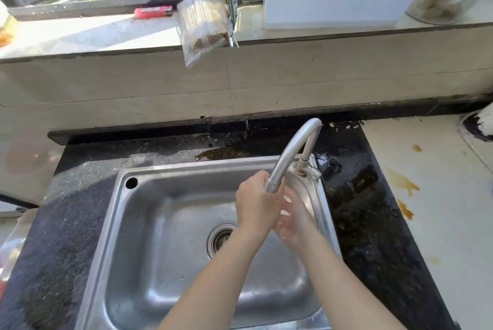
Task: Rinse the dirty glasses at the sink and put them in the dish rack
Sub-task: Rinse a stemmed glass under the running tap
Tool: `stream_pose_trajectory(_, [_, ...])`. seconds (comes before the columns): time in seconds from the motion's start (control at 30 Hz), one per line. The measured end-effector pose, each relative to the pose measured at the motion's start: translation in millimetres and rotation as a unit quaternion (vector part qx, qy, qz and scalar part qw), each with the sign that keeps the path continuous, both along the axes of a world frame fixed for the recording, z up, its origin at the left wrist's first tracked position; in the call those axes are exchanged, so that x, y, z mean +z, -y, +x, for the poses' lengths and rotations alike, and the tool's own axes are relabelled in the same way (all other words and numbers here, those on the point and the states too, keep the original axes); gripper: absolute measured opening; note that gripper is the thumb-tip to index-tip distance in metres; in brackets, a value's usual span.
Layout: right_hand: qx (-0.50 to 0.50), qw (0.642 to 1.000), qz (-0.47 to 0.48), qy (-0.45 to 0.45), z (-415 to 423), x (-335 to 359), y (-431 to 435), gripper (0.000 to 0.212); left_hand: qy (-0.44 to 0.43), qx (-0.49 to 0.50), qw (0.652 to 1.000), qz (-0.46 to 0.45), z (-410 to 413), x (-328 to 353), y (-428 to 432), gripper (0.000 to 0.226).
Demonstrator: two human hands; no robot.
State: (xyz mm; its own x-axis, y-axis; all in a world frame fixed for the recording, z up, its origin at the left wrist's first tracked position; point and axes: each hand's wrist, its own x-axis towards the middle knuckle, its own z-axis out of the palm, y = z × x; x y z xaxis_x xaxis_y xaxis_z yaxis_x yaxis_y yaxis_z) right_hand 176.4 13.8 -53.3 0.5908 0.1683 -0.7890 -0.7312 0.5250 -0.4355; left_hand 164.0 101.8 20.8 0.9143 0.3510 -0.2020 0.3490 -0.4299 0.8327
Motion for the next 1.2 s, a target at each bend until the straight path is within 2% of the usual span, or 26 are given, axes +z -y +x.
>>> stream_pose_trajectory(0.1, [0.000, 1.000, -0.016, 0.017, 4, 2, -2, 0.027, -0.022, -0.035, 0.997, 0.059, -3, 4, -4, 0.030])
stream_pose_trajectory(0.2, [-0.006, 0.998, -0.059, 0.037, 7, 2, -7, 0.038, -0.113, -0.062, 0.989, 0.075, 2, 5, -19, 0.018])
stream_pose_trajectory(0.3, [0.002, 0.990, -0.121, 0.067, 9, 7, -11, 0.035, -0.244, -0.111, 0.963, -0.033, 4, 7, -45, 0.015])
stream_pose_trajectory(0.37, [0.031, 0.982, -0.147, 0.111, 9, 10, -14, 0.025, -0.299, -0.167, 0.936, -0.083, -1, 3, -60, 0.019])
stream_pose_trajectory(0.4, [0.052, 0.977, -0.156, 0.136, 9, 12, -16, 0.020, -0.306, -0.190, 0.929, -0.087, -5, 1, -65, 0.018])
stream_pose_trajectory(0.5, [0.109, 0.943, -0.230, 0.216, 8, 20, -20, 0.027, -0.298, -0.232, 0.923, -0.074, -17, -10, -72, 0.023])
stream_pose_trajectory(0.57, [0.146, 0.913, -0.275, 0.264, 6, 31, -24, 0.014, -0.291, -0.253, 0.922, -0.042, -23, -20, -70, 0.023])
stream_pose_trajectory(0.6, [0.157, 0.899, -0.290, 0.289, 3, 36, -27, 0.010, -0.281, -0.251, 0.926, -0.036, -25, -26, -67, 0.019])
stream_pose_trajectory(0.67, [0.171, 0.873, -0.320, 0.326, -2, 42, -31, 0.023, -0.247, -0.225, 0.942, -0.037, -28, -38, -63, 0.007])
stream_pose_trajectory(0.77, [0.235, 0.839, -0.339, 0.356, 1, 55, -23, 0.024, -0.193, -0.177, 0.964, -0.057, -28, -46, -60, 0.015])
stream_pose_trajectory(0.83, [0.308, 0.787, -0.373, 0.383, 2, 64, -15, 0.025, -0.171, -0.174, 0.969, -0.047, -27, -49, -60, 0.016])
stream_pose_trajectory(0.87, [0.311, 0.725, -0.446, 0.424, 2, 66, -12, 0.028, -0.166, -0.174, 0.970, -0.038, -27, -51, -59, 0.018])
stream_pose_trajectory(0.93, [0.228, 0.563, -0.612, 0.506, 1, 65, -10, 0.037, -0.169, -0.164, 0.972, -0.022, -25, -52, -58, 0.017])
stream_pose_trajectory(0.97, [0.198, 0.527, -0.640, 0.523, 0, 63, -11, 0.035, -0.167, -0.156, 0.973, -0.024, -25, -52, -57, 0.016])
stream_pose_trajectory(1.0, [0.213, 0.543, -0.629, 0.514, 0, 64, -11, 0.032, -0.161, -0.150, 0.975, -0.030, -24, -52, -56, 0.017])
stream_pose_trajectory(1.07, [0.295, 0.663, -0.517, 0.454, 4, 68, -10, 0.028, -0.155, -0.147, 0.976, -0.042, -24, -51, -54, 0.019])
stream_pose_trajectory(1.1, [0.344, 0.694, -0.473, 0.420, 5, 71, -9, 0.027, -0.149, -0.146, 0.977, -0.048, -25, -52, -54, 0.018])
stream_pose_trajectory(1.13, [0.388, 0.689, -0.461, 0.402, 6, 73, -7, 0.027, -0.142, -0.144, 0.978, -0.053, -27, -54, -55, 0.017])
stream_pose_trajectory(1.2, [0.456, 0.656, -0.451, 0.397, 7, 80, -3, 0.025, -0.127, -0.143, 0.980, -0.058, -31, -56, -58, 0.016])
